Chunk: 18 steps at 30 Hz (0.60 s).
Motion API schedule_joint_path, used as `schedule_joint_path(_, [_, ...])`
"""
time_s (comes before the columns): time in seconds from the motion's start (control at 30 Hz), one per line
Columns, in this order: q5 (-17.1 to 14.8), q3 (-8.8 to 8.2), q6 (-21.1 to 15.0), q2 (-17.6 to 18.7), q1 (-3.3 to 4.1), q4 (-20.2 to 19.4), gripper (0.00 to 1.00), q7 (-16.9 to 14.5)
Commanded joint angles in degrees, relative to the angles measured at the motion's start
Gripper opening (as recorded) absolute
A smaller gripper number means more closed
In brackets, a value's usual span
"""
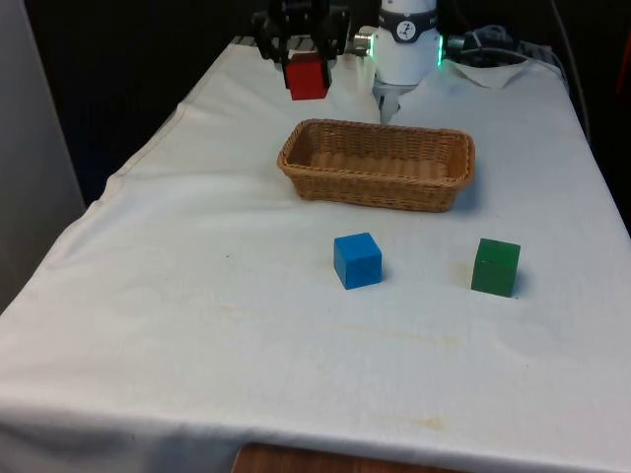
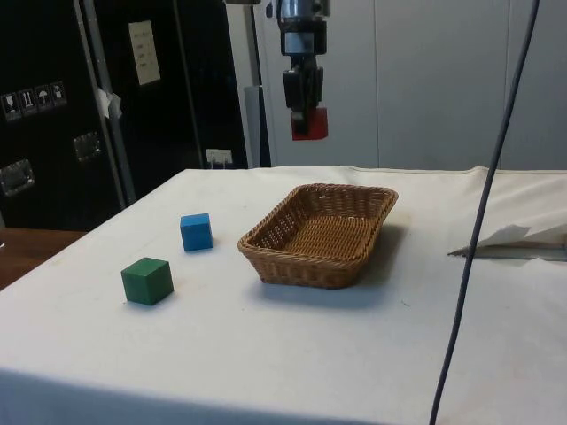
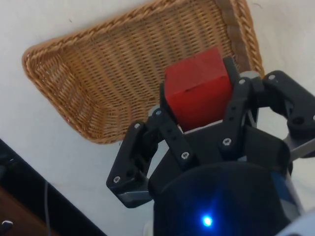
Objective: Pick up exactly two blocks and place them into the basket.
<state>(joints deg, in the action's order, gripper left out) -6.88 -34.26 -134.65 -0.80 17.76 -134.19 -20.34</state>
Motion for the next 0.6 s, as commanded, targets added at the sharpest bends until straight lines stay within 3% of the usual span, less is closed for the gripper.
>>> schedule_joint_path(0.0, [1.0,0.23,-1.7,-0.3,0.11,-1.1,0.01,1.1])
schedule_joint_path(0.03, [0.0,0.17,-0.6,-0.2,0.0,-0.6,0.01,0.1])
schedule_joint_path(0.5, [0.3,3.27,-12.5,-0.7,0.11,-10.7,0.01,2.8])
schedule_joint_path(0.53, [0.0,3.15,-11.0,-0.8,0.0,-9.9,0.01,2.1])
schedule_joint_path(0.57, [0.2,3.44,-13.2,-0.6,0.11,-11.3,0.01,2.9])
